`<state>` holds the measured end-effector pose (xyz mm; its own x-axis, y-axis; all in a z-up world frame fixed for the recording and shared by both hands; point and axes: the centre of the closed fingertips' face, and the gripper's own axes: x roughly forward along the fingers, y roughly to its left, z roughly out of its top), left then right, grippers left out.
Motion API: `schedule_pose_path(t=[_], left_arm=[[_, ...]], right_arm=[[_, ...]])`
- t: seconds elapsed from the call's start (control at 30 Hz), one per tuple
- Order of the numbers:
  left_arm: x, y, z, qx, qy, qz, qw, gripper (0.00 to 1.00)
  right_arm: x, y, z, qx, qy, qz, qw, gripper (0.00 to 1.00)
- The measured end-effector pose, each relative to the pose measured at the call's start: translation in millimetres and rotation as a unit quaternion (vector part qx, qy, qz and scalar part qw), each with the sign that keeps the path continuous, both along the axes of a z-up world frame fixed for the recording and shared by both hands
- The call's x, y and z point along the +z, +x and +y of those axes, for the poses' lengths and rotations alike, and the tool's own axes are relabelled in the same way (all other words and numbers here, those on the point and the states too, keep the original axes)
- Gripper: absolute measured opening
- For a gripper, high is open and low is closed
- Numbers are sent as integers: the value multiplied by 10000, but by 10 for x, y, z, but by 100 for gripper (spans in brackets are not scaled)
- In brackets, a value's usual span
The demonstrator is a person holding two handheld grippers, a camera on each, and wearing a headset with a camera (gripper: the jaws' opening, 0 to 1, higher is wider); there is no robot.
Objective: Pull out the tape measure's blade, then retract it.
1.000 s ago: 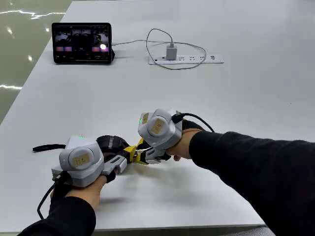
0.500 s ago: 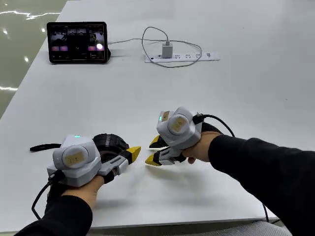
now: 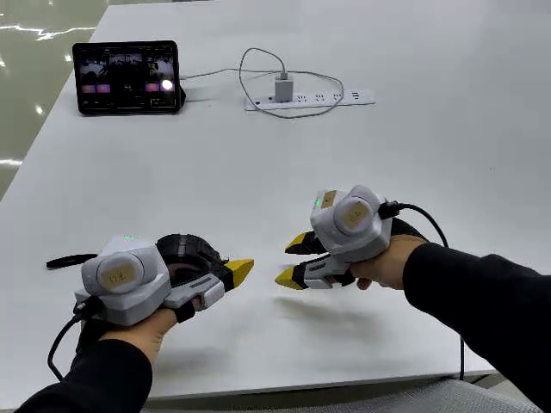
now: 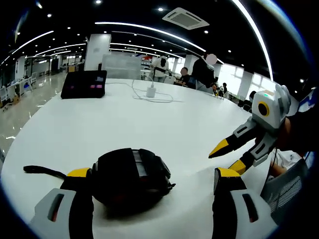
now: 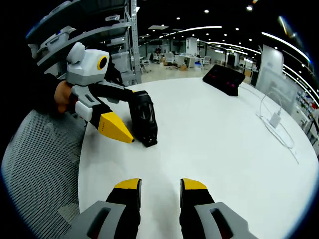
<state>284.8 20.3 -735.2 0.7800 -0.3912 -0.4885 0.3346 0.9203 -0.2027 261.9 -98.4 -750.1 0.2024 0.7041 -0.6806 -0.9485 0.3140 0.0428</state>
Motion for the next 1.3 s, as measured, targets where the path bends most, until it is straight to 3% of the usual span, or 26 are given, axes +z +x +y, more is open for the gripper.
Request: schedule_pose_path(t=[0.03,0.17,0.33,0.43,0.57,0.63,0.67,0.73,0.93,1.1,1.3], left_arm=[[18,-5,17,-32,24,-34,10000,99],[39,-52,29,-246,-94,168,9995,99],[71,-123,109,-523,118,206,9983,99],[89,-155,174,-656,109,255,9975,99],[136,-201,249,-819,168,241,9962,99],[185,-206,296,-917,215,126,9955,99],[220,-207,322,-961,199,69,9951,99],[242,-233,327,-1056,64,135,9943,99],[195,-350,338,-1663,416,138,9851,99],[198,-358,393,-1741,563,129,9830,99],[178,-378,489,-1716,513,182,9837,99]], right_arm=[[0,-4,-37,-19,-14,-3,10000,28],[-7,-22,-227,-85,-119,-42,9999,31],[32,-21,-442,-322,-51,-25,9995,34],[55,-22,-550,-492,26,19,9988,36],[70,-40,-656,-599,53,23,9982,39],[70,-54,-715,-626,27,11,9980,41],[70,-62,-752,-628,-5,-12,9980,41],[79,-65,-798,-637,-25,-45,9980,43],[120,-78,-953,-803,35,-38,9968,45],[124,-118,-1102,-821,-40,-138,9965,48],[133,-138,-1312,-1031,8,-121,9946,53]])
